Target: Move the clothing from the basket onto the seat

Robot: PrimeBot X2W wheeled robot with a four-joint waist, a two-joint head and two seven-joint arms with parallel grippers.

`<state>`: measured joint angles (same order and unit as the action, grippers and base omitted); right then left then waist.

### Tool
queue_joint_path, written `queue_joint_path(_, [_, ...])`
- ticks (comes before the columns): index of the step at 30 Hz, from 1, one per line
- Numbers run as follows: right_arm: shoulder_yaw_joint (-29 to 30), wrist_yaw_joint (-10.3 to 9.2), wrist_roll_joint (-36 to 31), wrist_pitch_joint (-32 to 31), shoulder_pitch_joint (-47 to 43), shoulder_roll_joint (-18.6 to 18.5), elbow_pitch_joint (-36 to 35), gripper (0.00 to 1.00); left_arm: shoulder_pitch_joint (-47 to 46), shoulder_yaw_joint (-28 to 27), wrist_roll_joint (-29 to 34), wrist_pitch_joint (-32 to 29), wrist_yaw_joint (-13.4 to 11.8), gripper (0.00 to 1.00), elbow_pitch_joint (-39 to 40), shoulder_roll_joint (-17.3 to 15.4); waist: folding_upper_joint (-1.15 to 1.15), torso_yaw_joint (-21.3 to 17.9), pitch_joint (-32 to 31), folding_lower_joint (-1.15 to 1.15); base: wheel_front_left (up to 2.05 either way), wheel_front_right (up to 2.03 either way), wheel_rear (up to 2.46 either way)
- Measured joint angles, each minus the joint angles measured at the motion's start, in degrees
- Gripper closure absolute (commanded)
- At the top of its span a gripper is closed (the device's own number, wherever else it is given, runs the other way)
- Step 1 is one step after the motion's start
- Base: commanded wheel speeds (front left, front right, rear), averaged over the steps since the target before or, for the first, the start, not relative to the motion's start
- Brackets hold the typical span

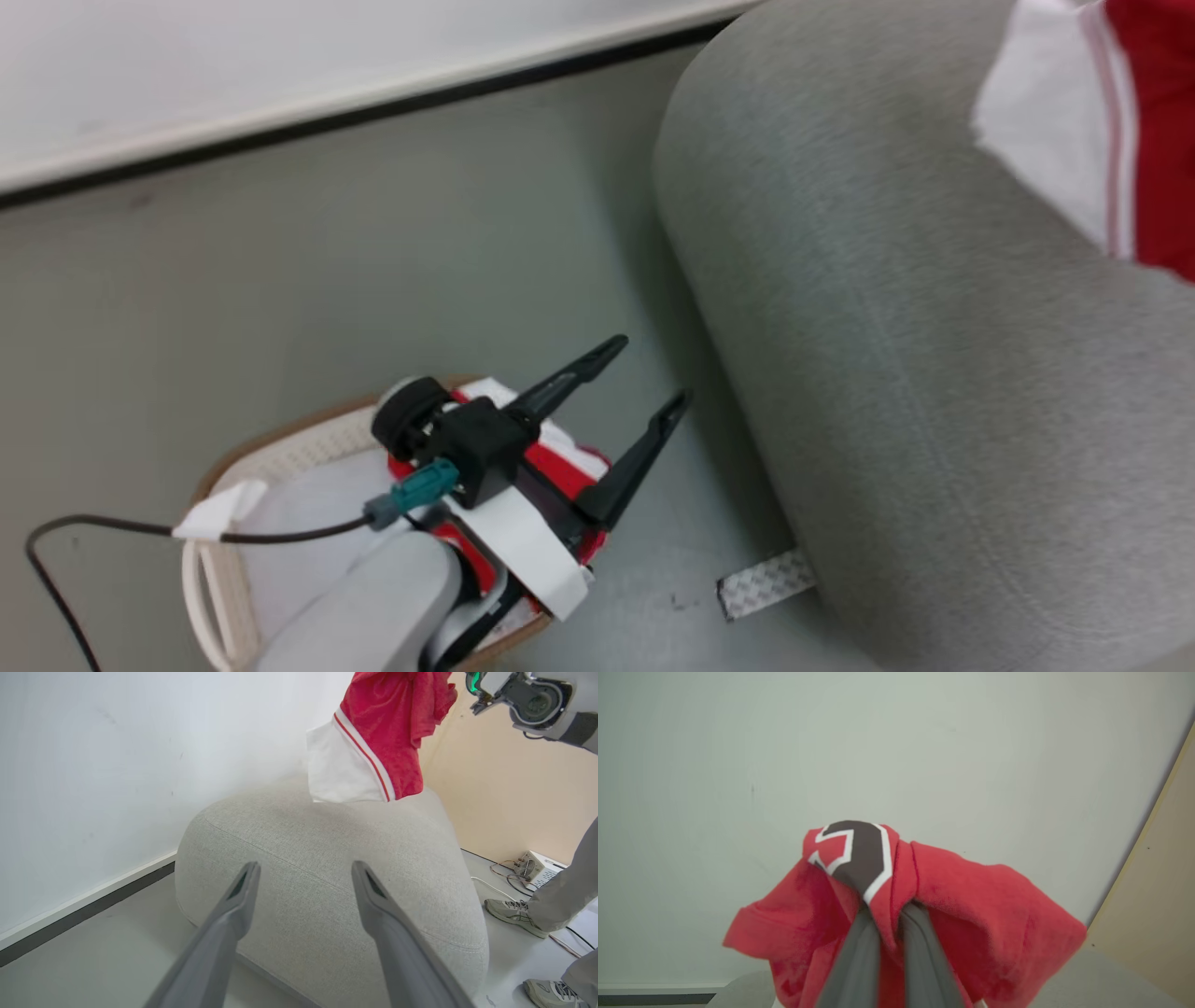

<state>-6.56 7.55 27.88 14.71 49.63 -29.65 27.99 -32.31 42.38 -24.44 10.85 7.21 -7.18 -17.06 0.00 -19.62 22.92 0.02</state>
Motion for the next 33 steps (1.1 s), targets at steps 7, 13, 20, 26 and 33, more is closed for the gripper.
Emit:
queue_joint_path(7, [0.21,0.00,0.46,-1.16,6.31,-3.19,11.50,1.00,-1.29,-1.27,0.26,-0.21,-0.21,0.00,1.69,-2.10,0.00,5.22,6.35,0.00,0.00,0.00,0.00])
queue_joint_path(13, [1.05,0.00,0.86,-4.75,9.73,-4.95,22.51,1.00,-1.82,-1.33,0.41,0.16,-0.62,0.00,2.15,-2.72,0.00,9.28,9.85,0.00,0.00,0.00,0.00])
queue_joint_path(20, [-1.44,0.00,3.90,-13.88,10.48,-4.78,30.22,1.00,-1.83,-2.81,-0.16,0.82,-1.21,0.00,2.18,-3.75,0.00,12.07,11.90,0.00,0.00,0.00,0.00])
queue_joint_path(26, [-4.25,0.00,7.54,-20.05,10.38,-5.92,31.43,0.65,-1.82,-2.48,-1.22,1.36,-1.12,0.00,1.89,-2.91,0.00,12.06,10.43,-0.01,0.00,0.00,0.00])
queue_joint_path(33, [-8.95,0.00,8.88,-22.90,9.23,-6.99,29.53,0.00,-0.71,-2.90,-2.65,1.99,-1.13,0.00,0.23,-2.37,0.00,11.39,6.40,-0.01,0.00,0.00,0.00])
